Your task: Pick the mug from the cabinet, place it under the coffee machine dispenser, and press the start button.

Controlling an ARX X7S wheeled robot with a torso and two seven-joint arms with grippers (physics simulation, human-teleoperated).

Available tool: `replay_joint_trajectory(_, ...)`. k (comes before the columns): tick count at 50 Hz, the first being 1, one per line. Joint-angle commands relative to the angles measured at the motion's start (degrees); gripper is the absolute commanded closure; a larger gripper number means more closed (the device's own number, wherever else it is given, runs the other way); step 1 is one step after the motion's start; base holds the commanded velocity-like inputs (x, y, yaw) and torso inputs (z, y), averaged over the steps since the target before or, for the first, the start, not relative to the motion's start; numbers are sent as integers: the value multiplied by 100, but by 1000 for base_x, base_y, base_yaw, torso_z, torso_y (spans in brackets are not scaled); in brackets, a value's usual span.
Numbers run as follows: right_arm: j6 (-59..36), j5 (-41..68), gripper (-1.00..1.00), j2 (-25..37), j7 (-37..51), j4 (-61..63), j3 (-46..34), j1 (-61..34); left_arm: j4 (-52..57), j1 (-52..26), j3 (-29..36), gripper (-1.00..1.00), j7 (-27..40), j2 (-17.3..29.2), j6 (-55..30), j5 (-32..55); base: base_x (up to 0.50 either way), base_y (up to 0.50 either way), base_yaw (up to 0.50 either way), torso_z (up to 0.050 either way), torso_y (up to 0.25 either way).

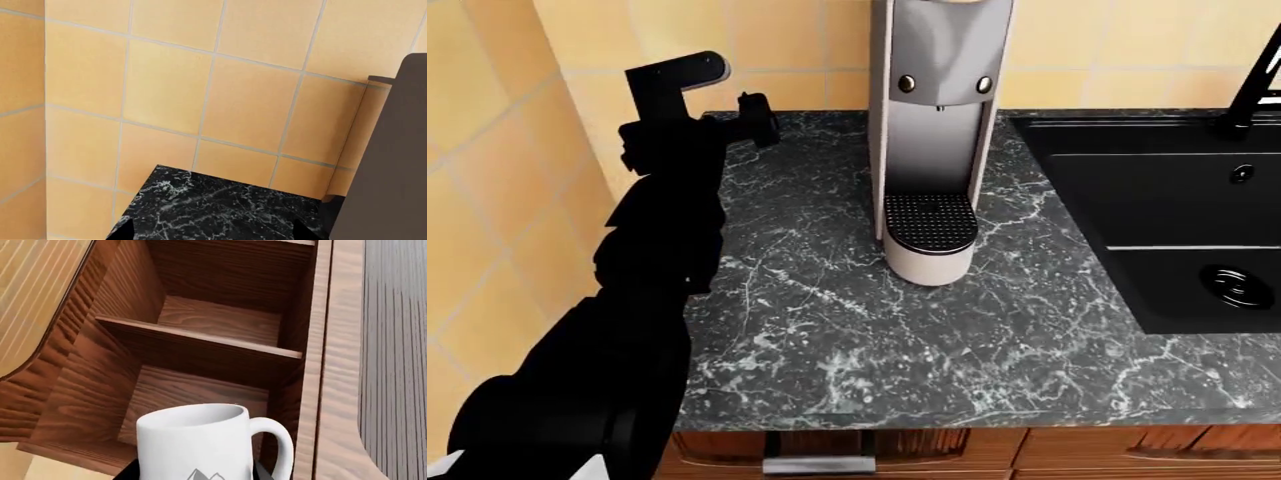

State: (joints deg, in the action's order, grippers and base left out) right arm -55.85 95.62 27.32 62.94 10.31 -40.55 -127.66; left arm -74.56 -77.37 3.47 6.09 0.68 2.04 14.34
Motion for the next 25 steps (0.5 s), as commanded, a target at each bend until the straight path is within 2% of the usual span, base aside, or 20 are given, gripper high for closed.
replay_joint_trajectory(1, 101, 340, 100, 211, 239, 651, 165, 589, 14, 5, 36, -100, 1, 9, 1, 15, 0, 0, 0, 0, 0)
replay_joint_trajectory(14, 189, 1127, 100, 710, 938, 1346, 195, 1190, 29, 12, 117, -100, -12, 11, 3, 36, 0, 0, 0, 0, 0)
replay_joint_trajectory(25, 408, 1100, 100, 1172, 892, 1788, 352, 1855, 11, 14, 161, -100, -37, 13, 23, 67, 0, 0, 0, 0, 0)
